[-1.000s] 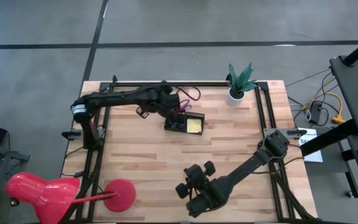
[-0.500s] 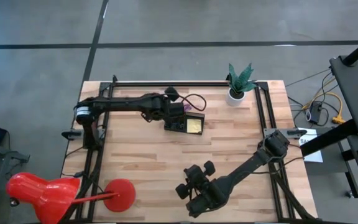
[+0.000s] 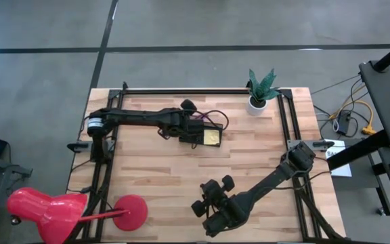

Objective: Pick and place office supplies into organizer
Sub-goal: Return to Home Position

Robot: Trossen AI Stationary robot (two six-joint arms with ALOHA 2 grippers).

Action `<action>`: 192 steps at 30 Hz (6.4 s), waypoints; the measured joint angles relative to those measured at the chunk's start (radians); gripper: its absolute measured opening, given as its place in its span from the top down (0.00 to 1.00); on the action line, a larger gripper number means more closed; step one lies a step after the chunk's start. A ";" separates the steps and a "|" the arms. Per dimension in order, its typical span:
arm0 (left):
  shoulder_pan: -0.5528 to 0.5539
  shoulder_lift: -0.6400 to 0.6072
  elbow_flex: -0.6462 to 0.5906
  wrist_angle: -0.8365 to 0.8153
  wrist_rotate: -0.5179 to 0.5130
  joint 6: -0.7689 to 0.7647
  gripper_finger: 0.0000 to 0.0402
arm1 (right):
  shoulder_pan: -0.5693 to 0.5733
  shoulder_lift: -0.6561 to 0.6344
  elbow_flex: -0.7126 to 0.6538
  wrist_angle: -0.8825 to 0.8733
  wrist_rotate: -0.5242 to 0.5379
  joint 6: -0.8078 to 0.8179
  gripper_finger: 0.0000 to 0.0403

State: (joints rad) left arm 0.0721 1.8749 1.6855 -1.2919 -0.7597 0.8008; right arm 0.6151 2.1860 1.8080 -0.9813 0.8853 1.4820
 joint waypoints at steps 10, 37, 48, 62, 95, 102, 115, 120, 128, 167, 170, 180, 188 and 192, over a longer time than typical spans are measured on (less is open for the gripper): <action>-0.043 -0.081 0.070 -0.078 -0.022 -0.172 0.82 | 0.000 0.000 0.000 -0.003 -0.003 -0.037 0.98; -0.385 -0.927 -0.502 0.763 0.741 -1.081 0.82 | -0.023 -0.350 -0.018 0.132 -0.200 -0.373 0.98; -0.388 -1.150 -0.976 1.210 0.776 -1.188 0.82 | -0.215 -0.542 -0.678 1.120 -0.791 -0.640 0.98; -0.135 -1.636 -1.197 1.009 0.758 -1.108 0.82 | -0.454 -1.192 -1.264 1.254 -0.797 -0.850 0.98; -0.115 -1.846 -1.395 0.917 0.366 -1.165 0.82 | -0.696 -1.904 -1.799 1.331 -0.773 -0.970 0.98; -0.115 -1.847 -1.588 1.225 0.459 -1.186 0.82 | -0.704 -1.983 -1.799 1.315 -0.773 -0.978 0.98; -0.115 -1.756 -1.662 1.327 0.475 -1.159 0.82 | -0.703 -1.994 -1.799 1.299 -0.771 -0.900 0.98; -0.115 -1.721 -1.662 1.326 0.475 -1.160 0.82 | -0.703 -1.993 -1.799 1.299 -0.771 -0.900 0.98; -0.115 -1.679 -1.662 1.328 0.475 -1.160 0.82 | -0.703 -1.993 -1.798 1.299 -0.771 -0.899 0.98; -0.115 -1.634 -1.662 1.328 0.476 -1.160 0.82 | -0.703 -1.993 -1.798 1.299 -0.772 -0.899 0.98; -0.115 -1.633 -1.662 1.328 0.476 -1.160 0.82 | -0.703 -1.993 -1.798 1.299 -0.772 -0.899 0.98; -0.115 -1.635 -1.662 1.329 0.476 -1.160 0.82 | -0.703 -1.993 -1.798 1.299 -0.772 -0.899 0.98; -0.115 -1.635 -1.662 1.329 0.476 -1.160 0.82 | -0.703 -1.993 -1.798 1.299 -0.772 -0.899 0.98; -0.115 -1.635 -1.662 1.329 0.476 -1.160 0.82 | -0.703 -1.993 -1.798 1.299 -0.772 -0.899 0.98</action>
State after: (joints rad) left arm -0.0433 0.2399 0.0238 0.0367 -0.2836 -0.3594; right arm -0.0879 0.1928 0.0105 0.3177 0.1135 0.5835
